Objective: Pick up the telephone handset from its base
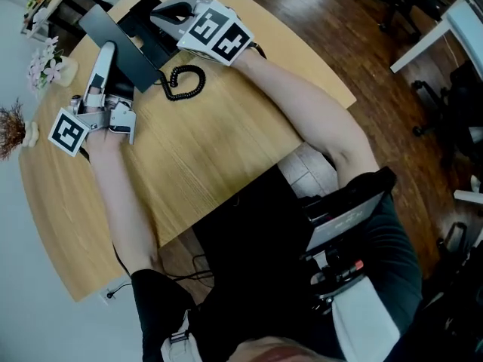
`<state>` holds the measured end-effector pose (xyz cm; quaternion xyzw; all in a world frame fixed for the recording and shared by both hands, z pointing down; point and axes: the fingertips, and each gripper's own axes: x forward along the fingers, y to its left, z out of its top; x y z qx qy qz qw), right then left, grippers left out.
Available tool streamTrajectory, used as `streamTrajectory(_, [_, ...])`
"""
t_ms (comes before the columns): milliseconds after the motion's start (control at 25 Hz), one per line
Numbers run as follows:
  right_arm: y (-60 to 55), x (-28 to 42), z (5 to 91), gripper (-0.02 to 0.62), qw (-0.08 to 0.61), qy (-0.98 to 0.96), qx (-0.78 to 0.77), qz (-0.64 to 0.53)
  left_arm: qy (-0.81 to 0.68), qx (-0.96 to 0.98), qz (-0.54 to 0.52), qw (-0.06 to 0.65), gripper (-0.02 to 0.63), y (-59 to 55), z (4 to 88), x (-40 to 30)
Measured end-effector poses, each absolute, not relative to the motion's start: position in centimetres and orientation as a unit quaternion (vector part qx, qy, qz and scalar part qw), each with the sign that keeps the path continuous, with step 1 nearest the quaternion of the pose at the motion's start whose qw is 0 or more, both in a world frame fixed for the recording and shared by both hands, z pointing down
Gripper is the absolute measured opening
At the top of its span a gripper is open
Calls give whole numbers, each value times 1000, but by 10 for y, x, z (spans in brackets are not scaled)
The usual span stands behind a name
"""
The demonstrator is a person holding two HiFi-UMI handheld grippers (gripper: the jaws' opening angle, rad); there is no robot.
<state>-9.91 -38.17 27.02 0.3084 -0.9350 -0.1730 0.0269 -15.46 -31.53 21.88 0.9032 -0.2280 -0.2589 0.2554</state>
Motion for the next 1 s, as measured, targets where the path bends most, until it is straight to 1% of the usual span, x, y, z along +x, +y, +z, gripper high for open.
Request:
streamTrajectory(160, [-377, -95, 268, 3, 22, -939, 303, -162, -165, 917, -274, 239, 80, -279, 222, -148])
streamTrajectory(280, [-369, -100, 264, 3, 19, -940, 292, -174, -153, 923, -279, 216, 80, -264, 228, -154])
streamTrajectory(520, [-368, -95, 259, 3, 19, -937, 298, -181, -130, 922, -304, 202, 81, -258, 233, -163])
streamTrajectory(800, [-370, -91, 253, 3, 20, -932, 311, -186, -146, 923, -291, 205, 81, -265, 243, -167])
streamTrajectory(1000, [-370, -89, 251, 3, 23, -931, 312, -190, -136, 919, -304, 210, 81, -263, 240, -167])
